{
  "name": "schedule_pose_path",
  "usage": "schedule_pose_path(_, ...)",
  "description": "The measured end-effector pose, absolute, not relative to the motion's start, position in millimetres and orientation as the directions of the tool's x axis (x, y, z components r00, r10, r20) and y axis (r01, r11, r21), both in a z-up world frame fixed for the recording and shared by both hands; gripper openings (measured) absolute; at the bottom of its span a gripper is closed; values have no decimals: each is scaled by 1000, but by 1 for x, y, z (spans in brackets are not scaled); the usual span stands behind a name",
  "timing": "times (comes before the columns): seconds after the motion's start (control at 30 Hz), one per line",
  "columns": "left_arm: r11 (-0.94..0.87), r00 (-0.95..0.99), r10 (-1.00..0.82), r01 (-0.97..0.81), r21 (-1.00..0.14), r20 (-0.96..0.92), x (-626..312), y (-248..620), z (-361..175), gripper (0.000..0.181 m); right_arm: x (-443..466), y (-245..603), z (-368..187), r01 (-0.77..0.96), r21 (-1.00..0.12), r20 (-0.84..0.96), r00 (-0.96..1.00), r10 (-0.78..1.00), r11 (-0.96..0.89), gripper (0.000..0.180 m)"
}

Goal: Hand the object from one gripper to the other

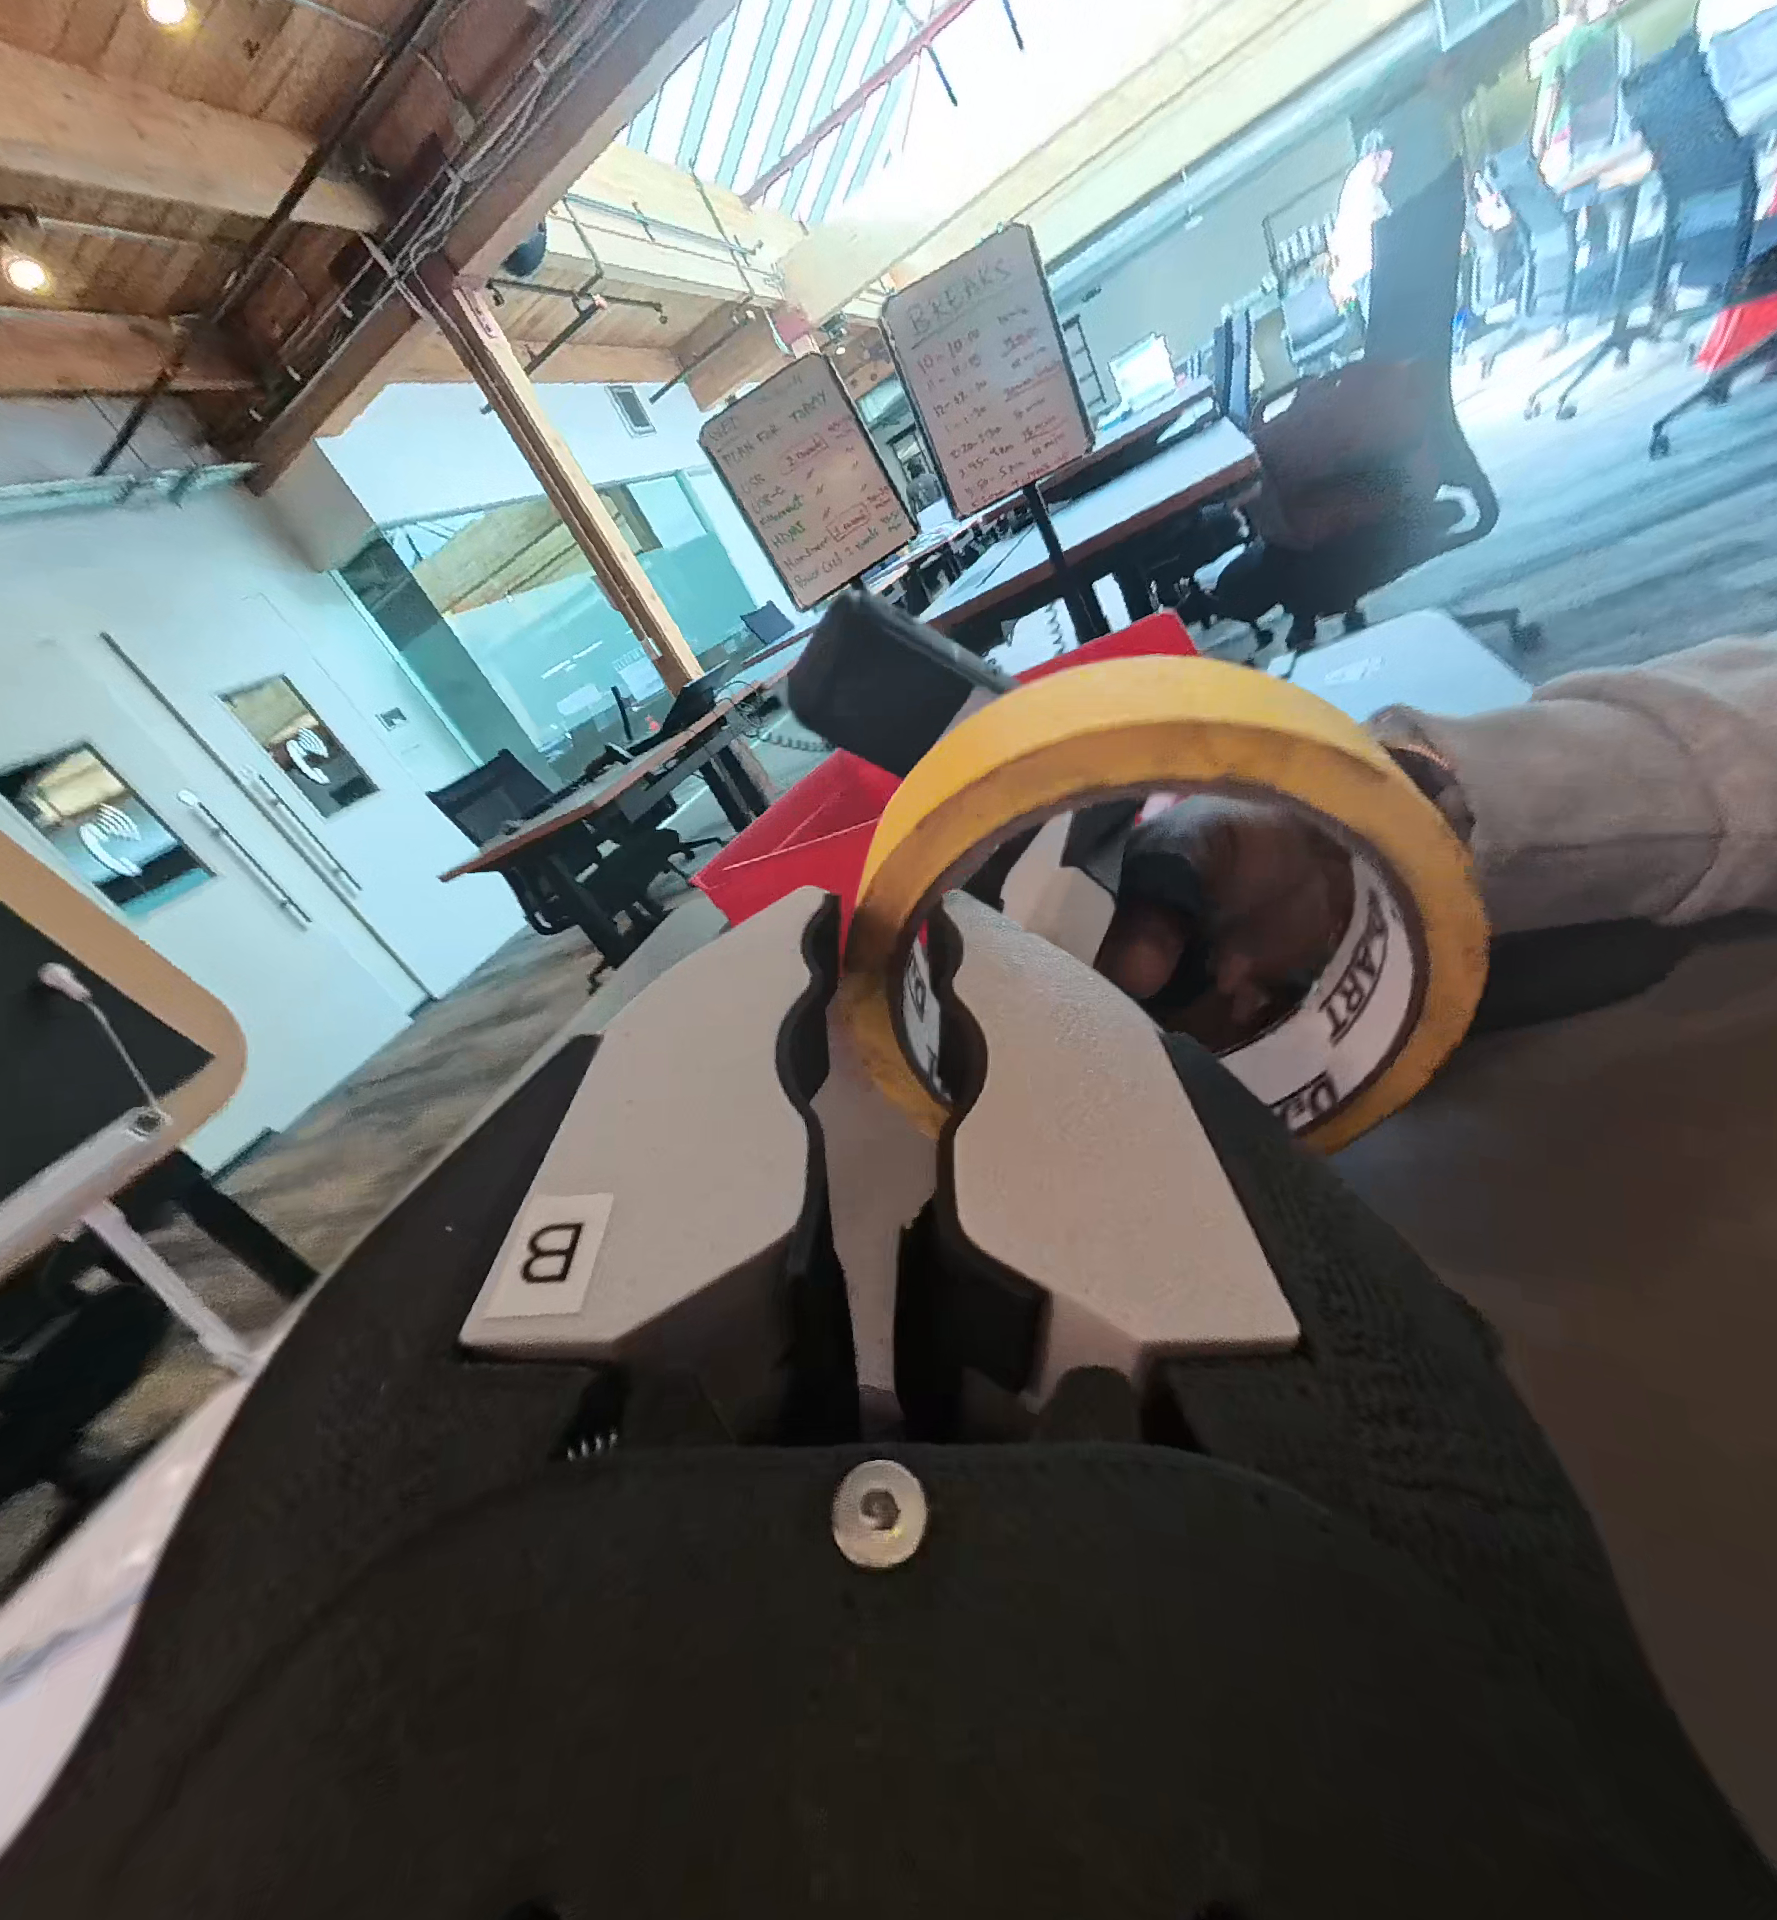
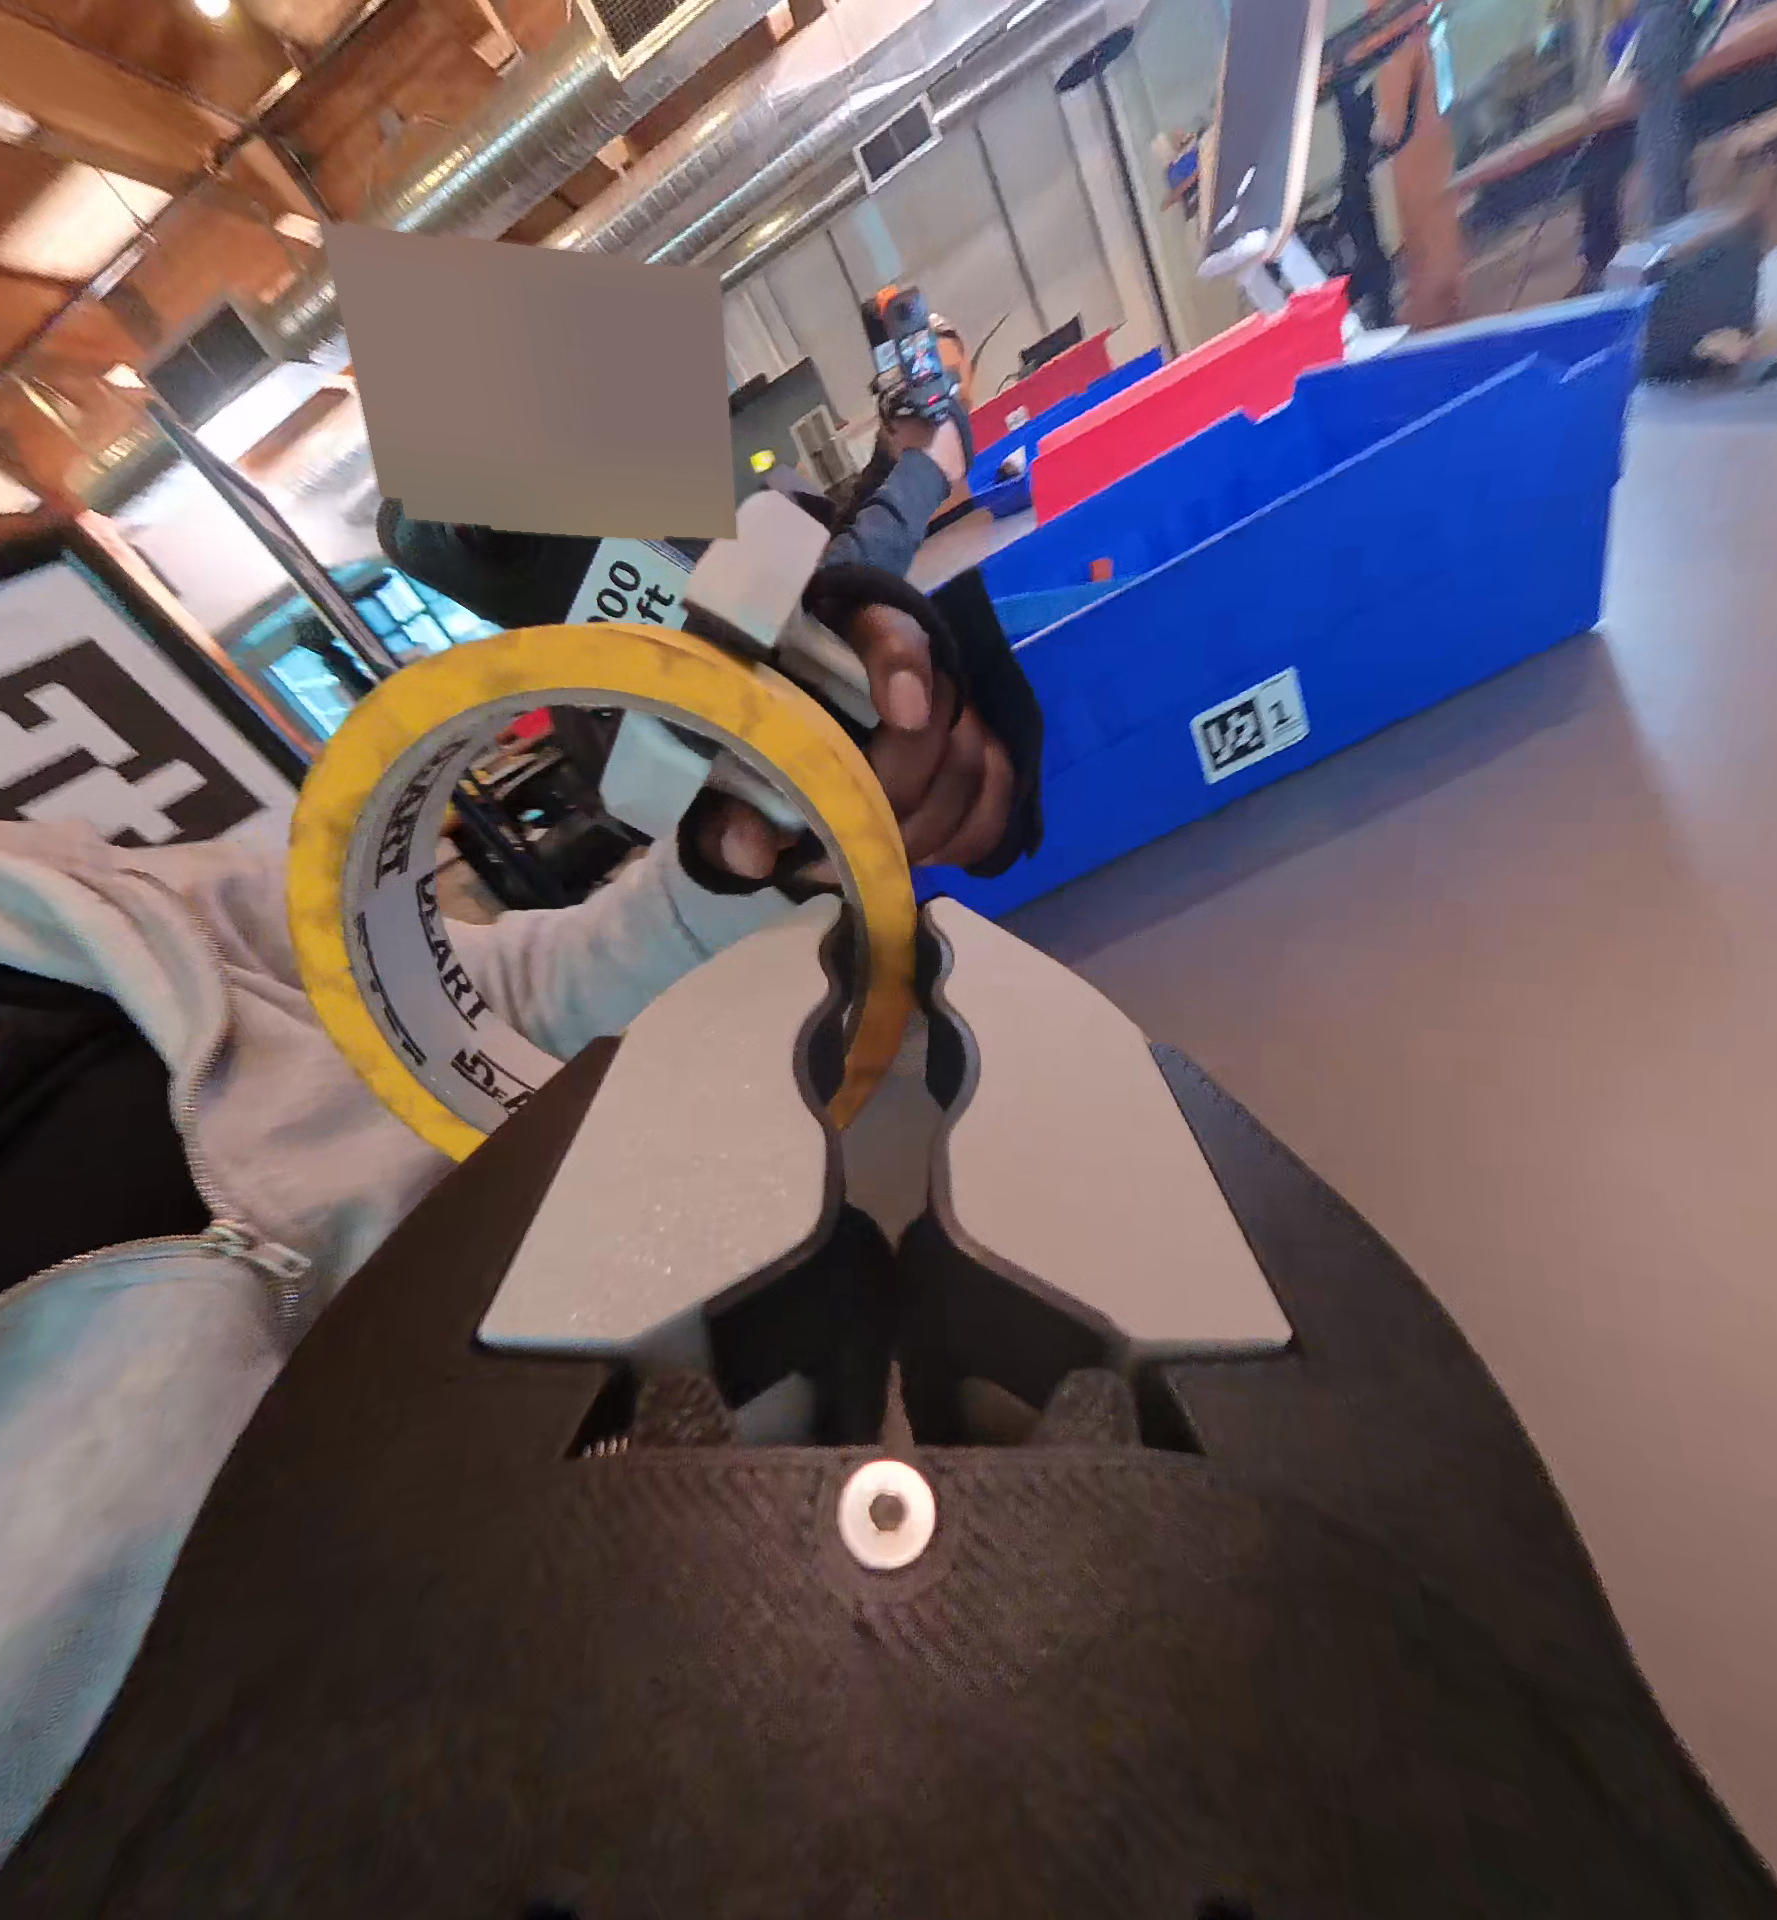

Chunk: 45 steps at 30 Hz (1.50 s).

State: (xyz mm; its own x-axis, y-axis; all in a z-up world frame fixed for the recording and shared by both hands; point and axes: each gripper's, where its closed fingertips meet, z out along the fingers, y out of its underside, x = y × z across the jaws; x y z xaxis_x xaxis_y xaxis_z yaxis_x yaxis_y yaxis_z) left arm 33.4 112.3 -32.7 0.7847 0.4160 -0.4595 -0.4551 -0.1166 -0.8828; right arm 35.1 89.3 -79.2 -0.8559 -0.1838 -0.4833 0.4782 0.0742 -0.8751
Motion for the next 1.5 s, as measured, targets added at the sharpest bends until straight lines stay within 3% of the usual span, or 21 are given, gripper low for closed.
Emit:
schedule_pose_path(0.13,-16,878,416,-252,-968,-236,27,110,-33,33,27,95,-66,320,-947,-315,-942,-113,-25,10)
schedule_pose_path(0.23,7,941,331,76,-997,74,23,113,-52,42,21,101,-52,148,-983,-146,-989,-27,-104,10)
schedule_pose_path(0.37,-26,862,30,507,-861,507,50,132,-72,43,24,106,-36,-94,-983,85,-994,64,-156,11)
schedule_pose_path(0.47,-106,795,-85,592,-799,600,69,141,-78,32,31,106,-31,-208,-965,197,-977,81,-162,11)
schedule_pose_path(0.63,-156,868,-21,488,-859,496,69,142,-89,18,44,102,-30,-296,-941,291,-955,54,-163,12)
schedule_pose_path(0.77,-65,915,79,401,-914,396,50,135,-79,11,50,103,-23,-281,-936,278,-960,43,-211,21)
schedule_pose_path(0.93,0,951,264,170,-986,164,27,115,-61,10,32,98,-33,-17,-984,12,-1000,25,-178,58)
schedule_pose_path(1.07,-43,913,385,-129,-991,-136,20,105,-45,10,28,89,-59,403,-914,-396,-911,-110,-43,68)
schedule_pose_path(1.17,-163,831,407,-343,-925,-380,24,106,-43,10,46,82,-76,632,-764,-641,-721,-263,132,53)
schedule_pose_path(1.27,-234,759,372,-480,-845,-534,33,115,-44,10,57,80,-84,699,-680,-728,-608,-317,222,26)
schedule_pose_path(1.3,-242,747,366,-499,-832,-555,35,117,-45,10,57,80,-91,684,-687,-725,-625,-289,245,13)
schedule_pose_path(1.5,-196,756,398,-482,-854,-519,34,116,-39,13,45,86,-89,542,-821,-570,-795,-208,178,11)
